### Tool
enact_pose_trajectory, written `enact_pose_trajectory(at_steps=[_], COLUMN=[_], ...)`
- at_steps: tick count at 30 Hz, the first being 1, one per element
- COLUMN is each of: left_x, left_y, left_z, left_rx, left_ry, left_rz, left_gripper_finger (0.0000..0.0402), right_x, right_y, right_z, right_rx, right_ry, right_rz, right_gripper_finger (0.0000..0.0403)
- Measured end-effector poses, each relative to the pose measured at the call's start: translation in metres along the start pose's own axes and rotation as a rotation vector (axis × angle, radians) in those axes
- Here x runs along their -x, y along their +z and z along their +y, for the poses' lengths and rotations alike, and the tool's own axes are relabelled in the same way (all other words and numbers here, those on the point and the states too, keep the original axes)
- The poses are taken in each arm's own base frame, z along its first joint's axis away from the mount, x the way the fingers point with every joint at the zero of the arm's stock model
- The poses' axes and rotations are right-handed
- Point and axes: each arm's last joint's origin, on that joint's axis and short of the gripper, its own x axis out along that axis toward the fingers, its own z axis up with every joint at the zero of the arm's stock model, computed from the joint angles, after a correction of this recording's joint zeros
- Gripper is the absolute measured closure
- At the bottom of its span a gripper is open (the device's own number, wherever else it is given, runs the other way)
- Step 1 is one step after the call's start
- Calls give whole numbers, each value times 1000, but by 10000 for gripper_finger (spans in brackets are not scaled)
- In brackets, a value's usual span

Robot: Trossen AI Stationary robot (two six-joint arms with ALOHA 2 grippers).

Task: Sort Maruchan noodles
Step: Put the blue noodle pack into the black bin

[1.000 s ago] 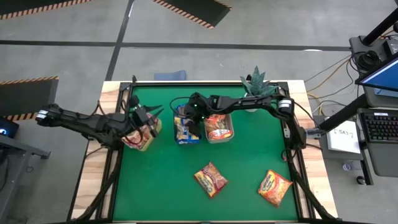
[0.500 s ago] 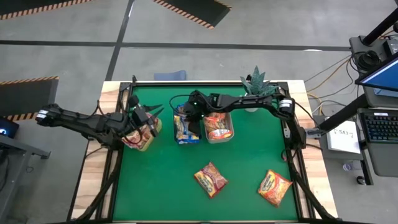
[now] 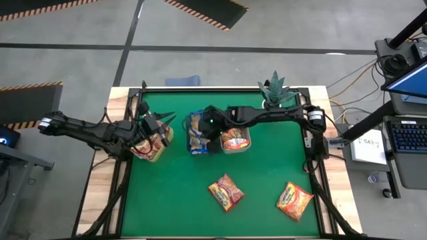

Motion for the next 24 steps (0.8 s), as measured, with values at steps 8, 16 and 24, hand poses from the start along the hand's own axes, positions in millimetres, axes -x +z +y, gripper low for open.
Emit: enact_pose_trajectory(at_steps=[8,16,24], left_x=[0,0,0], left_y=[0,0,0], left_z=[0,0,0], left_rx=[1,0,-2], left_ry=[0,1,1], left_rz=[0,-3,-2], left_gripper_finger=[361,361,361], right_x=[-6,-27,-47], right_y=[-3,-15,-25], right_z=[37,42,37], right_rx=[89,65,53], right_ry=[-13,-103,-107], right_rz=[52,114,148], right_gripper_finger=[394,394,394])
